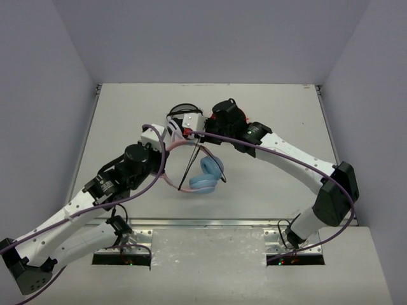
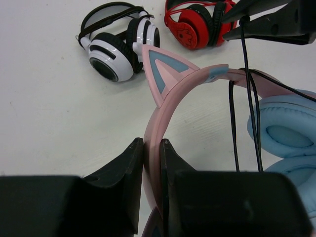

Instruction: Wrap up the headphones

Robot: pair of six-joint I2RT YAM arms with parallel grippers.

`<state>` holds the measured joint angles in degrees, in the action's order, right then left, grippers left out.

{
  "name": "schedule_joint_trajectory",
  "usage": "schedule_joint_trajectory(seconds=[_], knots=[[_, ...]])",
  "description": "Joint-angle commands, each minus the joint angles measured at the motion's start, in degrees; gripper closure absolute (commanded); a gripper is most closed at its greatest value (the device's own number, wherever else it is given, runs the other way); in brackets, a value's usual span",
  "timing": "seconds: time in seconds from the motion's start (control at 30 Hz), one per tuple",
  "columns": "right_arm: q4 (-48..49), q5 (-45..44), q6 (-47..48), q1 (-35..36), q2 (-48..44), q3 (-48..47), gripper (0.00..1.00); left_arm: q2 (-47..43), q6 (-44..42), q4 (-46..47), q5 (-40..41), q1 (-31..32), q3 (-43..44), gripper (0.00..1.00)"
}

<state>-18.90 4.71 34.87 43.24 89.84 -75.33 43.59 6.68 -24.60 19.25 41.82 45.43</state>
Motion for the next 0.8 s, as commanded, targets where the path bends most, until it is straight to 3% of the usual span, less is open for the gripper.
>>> schedule_joint_trajectory(seconds=[0.0,0.23,0.77], knots=[[2.7,-3.0,0.5,-2.6,-1.6,-3.6,0.80,-1.3,-0.4,0.3,-5.2,0.7,-0.1,1.00],[-0.1,-0.7,1.3,-3.4,-0.9,-3.5,0.84,-0.6,-0.4,0.3,-4.6,0.7,0.1,1.00],[5.4,-0.8,-0.2,-5.2,-1.8,4.6,0.72,-0.3,-0.2,0.4,-3.9,0.6,0.4,1.00]])
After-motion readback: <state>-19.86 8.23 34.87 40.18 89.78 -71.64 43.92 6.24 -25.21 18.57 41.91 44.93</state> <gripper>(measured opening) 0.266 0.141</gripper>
